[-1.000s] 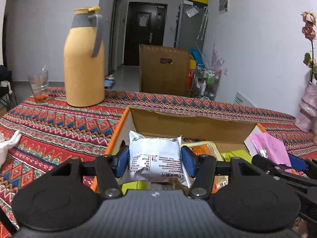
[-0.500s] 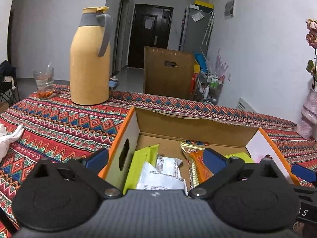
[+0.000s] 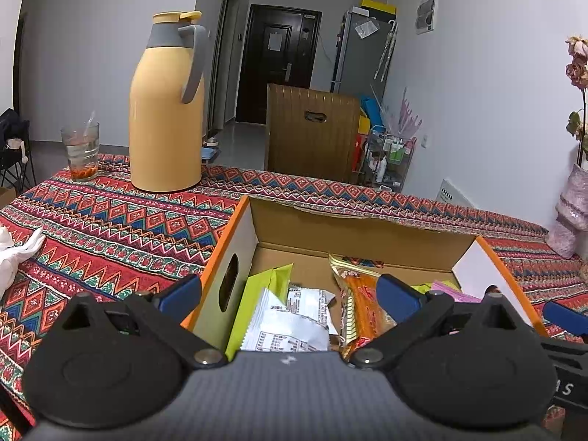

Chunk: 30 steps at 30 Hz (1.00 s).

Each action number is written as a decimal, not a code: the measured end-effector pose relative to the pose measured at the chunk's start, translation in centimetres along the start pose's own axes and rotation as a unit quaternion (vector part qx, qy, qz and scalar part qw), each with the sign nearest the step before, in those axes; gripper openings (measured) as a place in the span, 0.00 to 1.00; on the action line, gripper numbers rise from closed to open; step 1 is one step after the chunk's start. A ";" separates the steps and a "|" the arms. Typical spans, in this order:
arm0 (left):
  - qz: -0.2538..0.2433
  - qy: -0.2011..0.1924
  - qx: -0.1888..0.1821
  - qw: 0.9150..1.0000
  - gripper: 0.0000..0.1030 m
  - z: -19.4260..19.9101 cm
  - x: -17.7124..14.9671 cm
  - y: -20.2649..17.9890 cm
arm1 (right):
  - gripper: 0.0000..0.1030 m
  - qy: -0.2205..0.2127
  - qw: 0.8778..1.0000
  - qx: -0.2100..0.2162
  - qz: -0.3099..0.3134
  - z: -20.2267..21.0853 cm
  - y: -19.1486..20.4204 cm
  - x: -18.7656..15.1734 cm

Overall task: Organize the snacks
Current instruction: 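Open both grippers to drop the packets into the box, then move both grippers back from the box to the snack pile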

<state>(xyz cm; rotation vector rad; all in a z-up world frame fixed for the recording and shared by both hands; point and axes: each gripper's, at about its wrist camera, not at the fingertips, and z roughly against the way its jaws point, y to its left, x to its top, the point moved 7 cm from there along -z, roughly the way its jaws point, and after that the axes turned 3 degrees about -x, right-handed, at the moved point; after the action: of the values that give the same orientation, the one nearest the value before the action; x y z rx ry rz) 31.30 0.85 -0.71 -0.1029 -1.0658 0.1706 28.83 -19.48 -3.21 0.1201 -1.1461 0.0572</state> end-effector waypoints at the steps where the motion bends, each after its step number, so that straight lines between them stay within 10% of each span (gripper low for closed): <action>1: -0.001 -0.004 -0.002 1.000 1.00 0.3 0.1 -0.1 | 1.00 0.000 1.000 -0.001 0.000 0.1 -0.1 0.0; 30: -0.006 0.001 -0.008 1.000 1.00 7.9 -1.7 1.2 | 1.00 -0.030 0.999 -0.023 0.015 6.8 -1.2 0.8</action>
<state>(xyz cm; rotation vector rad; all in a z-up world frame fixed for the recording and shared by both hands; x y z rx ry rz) 23.46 1.69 1.40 -0.1107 -1.0653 0.1519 23.15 -21.49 0.15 0.0640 -1.2080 0.0534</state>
